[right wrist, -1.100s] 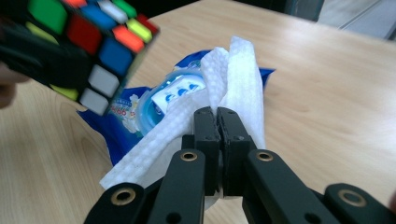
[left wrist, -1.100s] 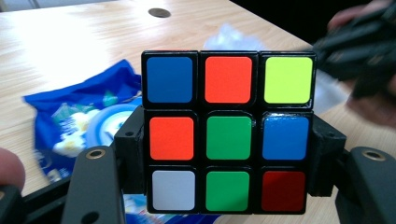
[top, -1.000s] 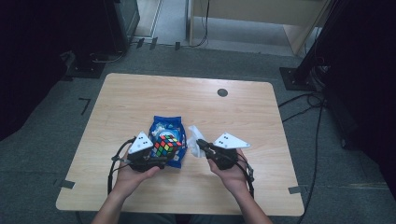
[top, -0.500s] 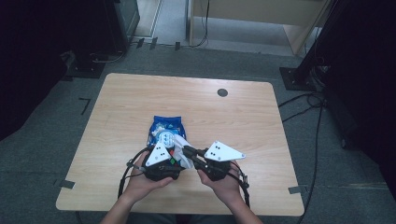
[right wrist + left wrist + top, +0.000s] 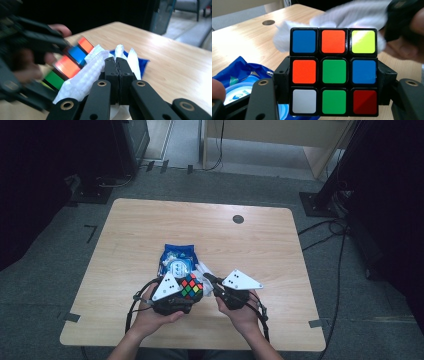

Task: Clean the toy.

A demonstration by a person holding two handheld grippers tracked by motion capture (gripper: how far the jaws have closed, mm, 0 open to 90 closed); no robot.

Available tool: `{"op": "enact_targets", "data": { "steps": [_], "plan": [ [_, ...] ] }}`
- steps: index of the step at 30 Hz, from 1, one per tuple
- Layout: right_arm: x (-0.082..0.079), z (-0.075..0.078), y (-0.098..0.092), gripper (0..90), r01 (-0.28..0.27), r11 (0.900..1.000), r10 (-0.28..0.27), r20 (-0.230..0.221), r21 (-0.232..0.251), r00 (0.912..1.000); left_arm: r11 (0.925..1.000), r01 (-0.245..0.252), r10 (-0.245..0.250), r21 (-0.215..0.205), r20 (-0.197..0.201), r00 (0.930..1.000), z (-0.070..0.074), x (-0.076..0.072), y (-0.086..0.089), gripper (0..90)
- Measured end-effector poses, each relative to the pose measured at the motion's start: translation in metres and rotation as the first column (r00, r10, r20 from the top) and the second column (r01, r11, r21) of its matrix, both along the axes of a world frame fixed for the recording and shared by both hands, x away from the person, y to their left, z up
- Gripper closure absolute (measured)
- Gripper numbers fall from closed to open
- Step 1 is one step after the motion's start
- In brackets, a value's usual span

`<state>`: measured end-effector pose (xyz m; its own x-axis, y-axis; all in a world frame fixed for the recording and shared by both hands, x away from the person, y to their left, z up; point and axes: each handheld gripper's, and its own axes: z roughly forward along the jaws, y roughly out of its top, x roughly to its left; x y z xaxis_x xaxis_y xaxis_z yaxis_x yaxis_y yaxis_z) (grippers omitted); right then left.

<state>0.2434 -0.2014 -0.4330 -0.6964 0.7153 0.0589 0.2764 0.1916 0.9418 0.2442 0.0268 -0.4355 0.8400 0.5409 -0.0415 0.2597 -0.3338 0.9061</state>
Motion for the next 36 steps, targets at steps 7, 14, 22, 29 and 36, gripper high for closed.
{"op": "enact_targets", "data": {
  "steps": [7,14,22,29,36],
  "plan": [
    [0.001,0.0,-0.005,89.9,0.02,1.0,-0.02,-0.003,-0.003,0.9998,0.9995,-0.029,0.029,0.011,0.006,0.9996,-0.001,0.004,0.006,34.0],
    [-0.019,0.032,0.002,90.0,-0.08,0.993,0.071,0.092,0.092,0.9932,0.9991,0.002,-0.002,0.041,0.012,0.9999,-0.006,-0.002,-0.008,33.9],
    [-0.017,0.02,0.007,90.0,-0.063,0.996,0.058,0.075,0.07,0.9956,0.9998,0.021,-0.021,-0.007,0.02,0.9996,0.002,-0.005,-0.004,34.0],
    [-0.008,0.008,0.001,89.9,-0.011,1.0,0.01,0.067,0.016,0.9977,0.9997,0.009,-0.008,-0.022,0.02,0.9998,0.005,-0.003,0.001,34.0],
    [0.004,-0.012,-0.005,89.9,0.043,0.998,-0.042,0.009,-0.054,0.9991,0.9979,-0.012,0.013,-0.064,0.018,0.9997,0.009,0.0,0.01,34.0]
  ]
}}
